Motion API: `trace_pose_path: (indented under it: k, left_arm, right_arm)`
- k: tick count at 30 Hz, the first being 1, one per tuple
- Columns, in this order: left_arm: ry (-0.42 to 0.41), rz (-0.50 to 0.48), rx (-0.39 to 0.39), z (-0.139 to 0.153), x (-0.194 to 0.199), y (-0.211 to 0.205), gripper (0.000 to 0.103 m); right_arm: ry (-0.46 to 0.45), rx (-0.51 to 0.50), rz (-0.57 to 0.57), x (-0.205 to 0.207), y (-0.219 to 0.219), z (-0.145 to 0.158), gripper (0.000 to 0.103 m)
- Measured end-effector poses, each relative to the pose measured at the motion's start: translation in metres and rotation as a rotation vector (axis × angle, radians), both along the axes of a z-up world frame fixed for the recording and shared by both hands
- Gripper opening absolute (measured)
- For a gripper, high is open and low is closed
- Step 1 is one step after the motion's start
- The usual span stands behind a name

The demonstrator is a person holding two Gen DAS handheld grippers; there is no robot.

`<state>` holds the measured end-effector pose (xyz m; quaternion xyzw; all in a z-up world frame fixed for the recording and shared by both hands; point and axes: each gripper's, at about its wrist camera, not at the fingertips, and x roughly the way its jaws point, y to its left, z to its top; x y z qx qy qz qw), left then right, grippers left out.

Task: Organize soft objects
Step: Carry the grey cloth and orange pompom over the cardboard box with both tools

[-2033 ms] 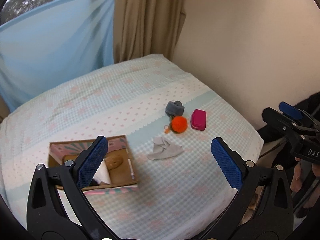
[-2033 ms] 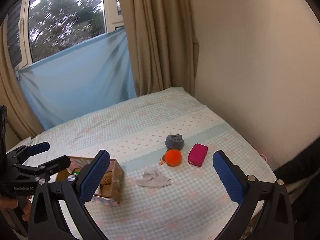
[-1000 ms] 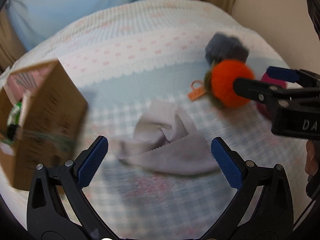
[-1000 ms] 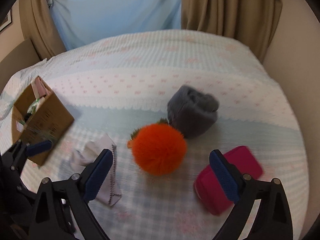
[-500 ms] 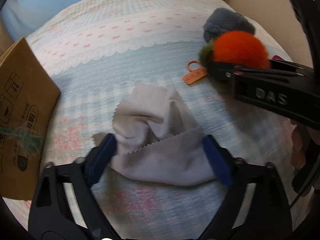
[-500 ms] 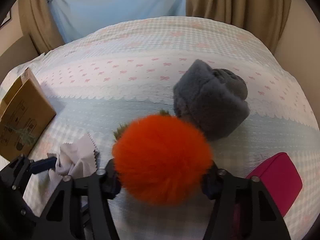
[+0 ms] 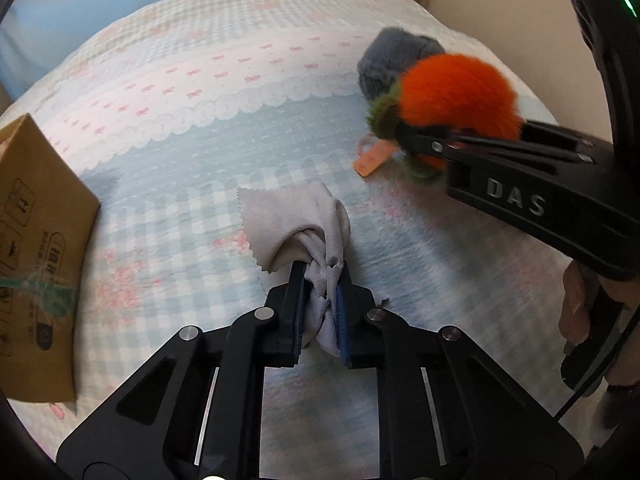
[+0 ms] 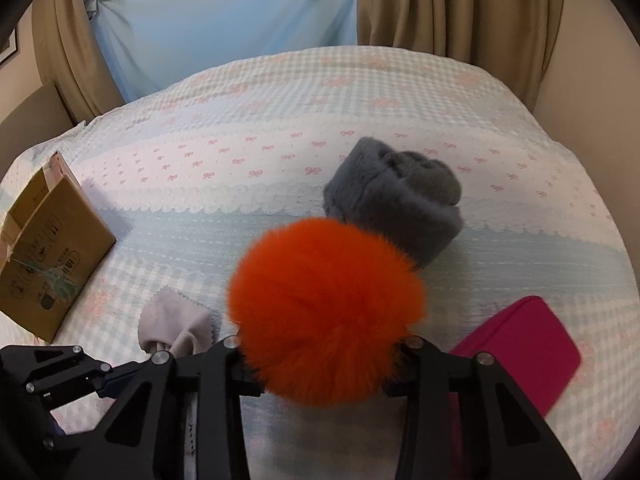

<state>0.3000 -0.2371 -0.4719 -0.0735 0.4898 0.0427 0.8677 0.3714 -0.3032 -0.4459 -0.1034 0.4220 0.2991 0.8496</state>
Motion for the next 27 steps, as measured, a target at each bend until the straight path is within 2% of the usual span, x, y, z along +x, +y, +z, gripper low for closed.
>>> trace_pose_path:
  k: [8,17,23,25,27]
  left_arm:
    - [-0.05,-0.004,0.006,0.049,-0.007,0.01,0.011]
    - [-0.137,-0.026,-0.02,0.152,-0.036,0.039,0.011]
    - [-0.176,-0.025,-0.03,0.217,-0.064,0.081,0.011]
    - [-0.181,-0.021,-0.03,0.239,-0.079,0.101,0.011]
    - [-0.187,-0.015,-0.022,0.256,-0.09,0.121,0.011]
  right_arm:
    - [-0.028,0.018,-0.052,-0.012,-0.012,0.044,0.036]
    - [-0.092,0.051,-0.121,-0.048,-0.007,0.148,0.036]
    - [-0.111,0.067,-0.159,-0.092,0.018,0.217,0.036]
    - [-0.11,0.075,-0.165,-0.099,0.022,0.226,0.036]
    - [-0.093,0.116,-0.179,-0.119,0.04,0.252,0.036]
